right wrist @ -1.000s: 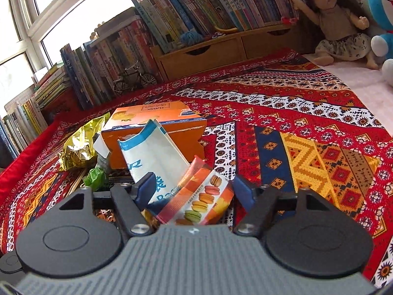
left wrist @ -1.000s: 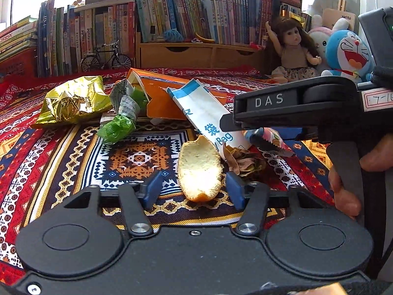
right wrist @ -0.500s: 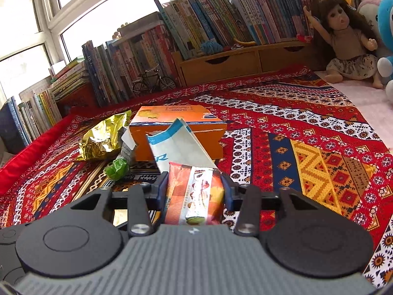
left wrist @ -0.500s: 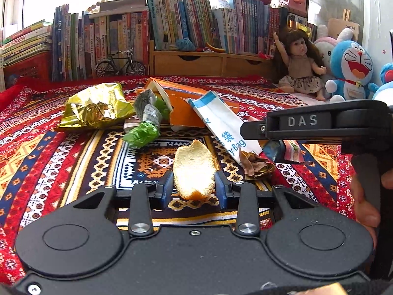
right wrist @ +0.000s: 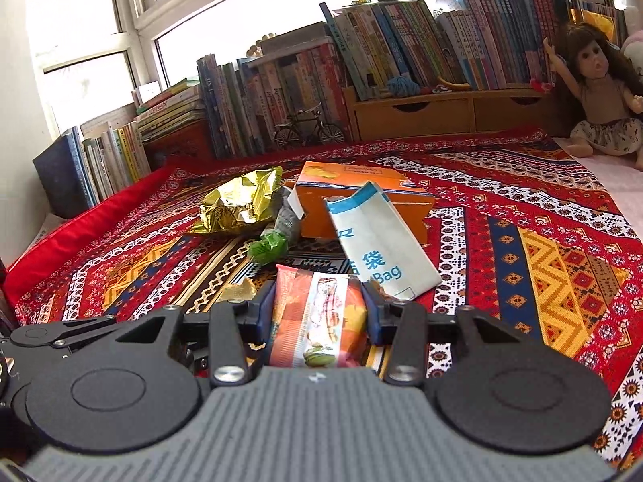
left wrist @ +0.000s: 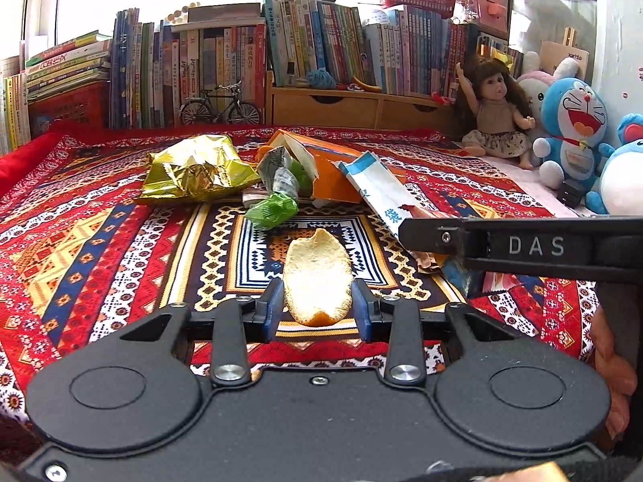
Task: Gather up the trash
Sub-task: 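Lower both held items into the black bin and open both grippers, then grasp the white-blue paper bag with the right gripper while the left grasps the green wrapper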
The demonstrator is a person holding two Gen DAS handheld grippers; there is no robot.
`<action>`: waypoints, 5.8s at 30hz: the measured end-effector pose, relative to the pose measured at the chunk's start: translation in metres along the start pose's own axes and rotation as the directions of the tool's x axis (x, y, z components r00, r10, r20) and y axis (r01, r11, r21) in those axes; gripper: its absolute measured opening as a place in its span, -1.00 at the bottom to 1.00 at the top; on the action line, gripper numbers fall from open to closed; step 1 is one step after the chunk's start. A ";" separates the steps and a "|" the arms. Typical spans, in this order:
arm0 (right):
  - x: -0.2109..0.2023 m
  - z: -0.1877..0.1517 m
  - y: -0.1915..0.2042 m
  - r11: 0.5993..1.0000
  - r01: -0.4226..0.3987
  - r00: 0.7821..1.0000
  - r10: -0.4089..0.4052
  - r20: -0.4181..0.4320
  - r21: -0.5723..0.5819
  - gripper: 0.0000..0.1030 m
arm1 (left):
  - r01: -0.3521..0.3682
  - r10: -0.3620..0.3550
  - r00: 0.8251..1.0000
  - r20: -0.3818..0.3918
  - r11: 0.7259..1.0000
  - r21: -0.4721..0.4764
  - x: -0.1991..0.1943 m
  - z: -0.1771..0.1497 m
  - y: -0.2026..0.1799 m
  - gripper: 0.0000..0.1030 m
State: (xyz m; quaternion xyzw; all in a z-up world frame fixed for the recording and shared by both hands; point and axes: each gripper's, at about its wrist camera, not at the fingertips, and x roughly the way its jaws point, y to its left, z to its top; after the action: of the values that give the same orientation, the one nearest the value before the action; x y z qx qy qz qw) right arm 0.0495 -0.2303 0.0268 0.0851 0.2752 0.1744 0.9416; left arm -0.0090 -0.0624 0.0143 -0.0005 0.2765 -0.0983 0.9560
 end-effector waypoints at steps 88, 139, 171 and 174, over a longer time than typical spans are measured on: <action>0.034 -0.272 0.001 0.959 0.072 0.837 0.091 -0.539 0.273 0.48 | -0.025 -0.004 0.810 -0.587 0.999 -0.042 0.001 -0.228 0.020 0.00; 0.098 0.022 -0.040 0.986 0.111 0.987 -0.124 -0.106 -0.125 0.77 | -0.027 0.026 0.999 -0.021 0.998 -0.049 0.148 0.071 0.023 0.25; 0.059 0.022 -0.014 0.989 0.079 0.996 -0.083 -0.025 -0.121 -0.09 | -0.074 0.074 0.997 0.001 0.997 -0.034 0.066 0.059 0.036 -0.46; 0.053 0.020 -0.012 0.990 0.077 0.997 -0.080 -0.016 -0.116 -0.17 | -0.059 0.059 0.998 0.006 0.998 -0.038 0.052 0.055 0.040 -0.46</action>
State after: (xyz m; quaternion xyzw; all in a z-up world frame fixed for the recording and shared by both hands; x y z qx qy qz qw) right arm 0.1055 -0.2232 0.0150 0.0177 0.2775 0.1537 0.9482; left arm 0.0704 -0.0362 0.0308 -0.0107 0.2746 -0.0649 0.9593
